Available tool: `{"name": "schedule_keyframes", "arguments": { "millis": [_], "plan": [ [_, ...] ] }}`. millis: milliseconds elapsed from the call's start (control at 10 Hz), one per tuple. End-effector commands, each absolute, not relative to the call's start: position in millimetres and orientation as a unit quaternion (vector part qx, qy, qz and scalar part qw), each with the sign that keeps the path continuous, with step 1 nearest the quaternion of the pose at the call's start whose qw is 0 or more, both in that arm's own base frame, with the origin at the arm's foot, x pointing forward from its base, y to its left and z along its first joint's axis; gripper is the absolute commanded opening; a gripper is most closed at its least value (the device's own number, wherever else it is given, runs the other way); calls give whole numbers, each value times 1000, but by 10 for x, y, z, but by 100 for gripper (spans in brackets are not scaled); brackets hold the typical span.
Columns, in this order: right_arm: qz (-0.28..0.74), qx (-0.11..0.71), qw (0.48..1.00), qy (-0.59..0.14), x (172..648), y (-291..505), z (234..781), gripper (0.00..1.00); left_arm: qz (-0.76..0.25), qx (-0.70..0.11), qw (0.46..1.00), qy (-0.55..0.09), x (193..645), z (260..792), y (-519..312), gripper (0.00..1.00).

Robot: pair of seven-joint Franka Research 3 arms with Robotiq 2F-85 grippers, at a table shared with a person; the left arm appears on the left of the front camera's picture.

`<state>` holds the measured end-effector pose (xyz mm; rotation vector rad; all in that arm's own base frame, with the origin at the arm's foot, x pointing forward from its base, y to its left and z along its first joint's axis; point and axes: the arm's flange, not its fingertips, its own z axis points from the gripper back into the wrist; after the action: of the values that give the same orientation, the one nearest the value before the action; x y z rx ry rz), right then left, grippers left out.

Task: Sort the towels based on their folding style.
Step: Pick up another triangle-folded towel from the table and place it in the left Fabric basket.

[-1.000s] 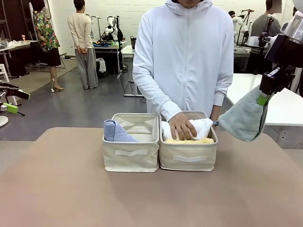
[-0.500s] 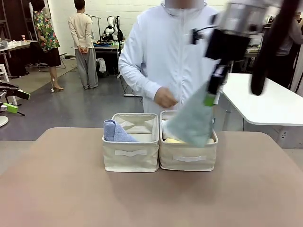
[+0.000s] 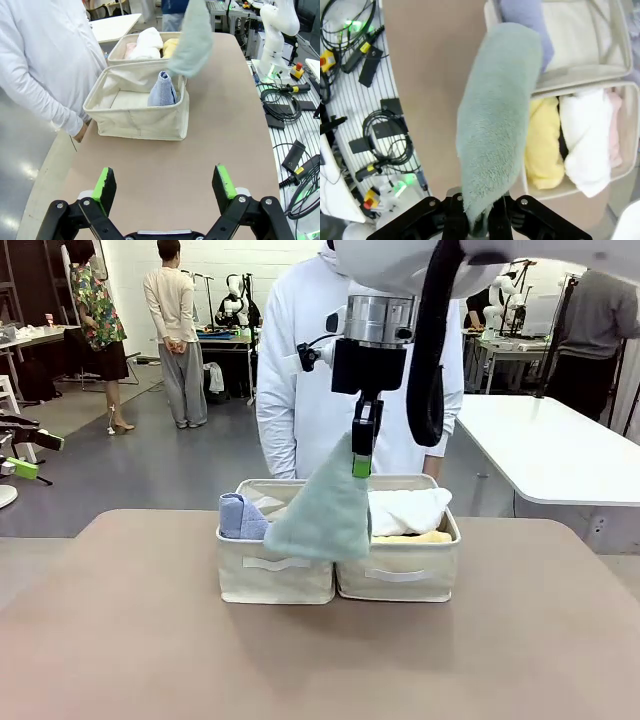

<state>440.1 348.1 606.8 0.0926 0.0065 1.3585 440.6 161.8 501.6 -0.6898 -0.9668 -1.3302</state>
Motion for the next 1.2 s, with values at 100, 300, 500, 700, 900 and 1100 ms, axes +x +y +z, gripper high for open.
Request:
{"name": "schedule_keyframes", "arguments": {
  "millis": [100, 300, 500, 700, 900, 1100],
  "plan": [
    [631, 44, 774, 5, 4259, 3484, 6057, 10, -574, -305, 628, -428, 4398, 5040, 1618, 100],
    [631, 44, 774, 5, 4259, 3484, 6057, 10, -574, -305, 628, -428, 4398, 5040, 1618, 100],
    [627, 77, 775, -18, 4558, 3527, 6211, 10, -574, -305, 628, -428, 4398, 5040, 1618, 100],
    [610, 104, 785, -38, 5004, 3592, 6312, 10, -574, -305, 628, -428, 4398, 5040, 1618, 100],
    [611, 103, 784, -40, 5307, 3675, 6311, 10, -574, -305, 628, -428, 4398, 5040, 1618, 100],
    [598, 88, 795, -58, 5635, 3727, 6223, 10, -574, -305, 628, -428, 4398, 5040, 1618, 100]
  ]
}}
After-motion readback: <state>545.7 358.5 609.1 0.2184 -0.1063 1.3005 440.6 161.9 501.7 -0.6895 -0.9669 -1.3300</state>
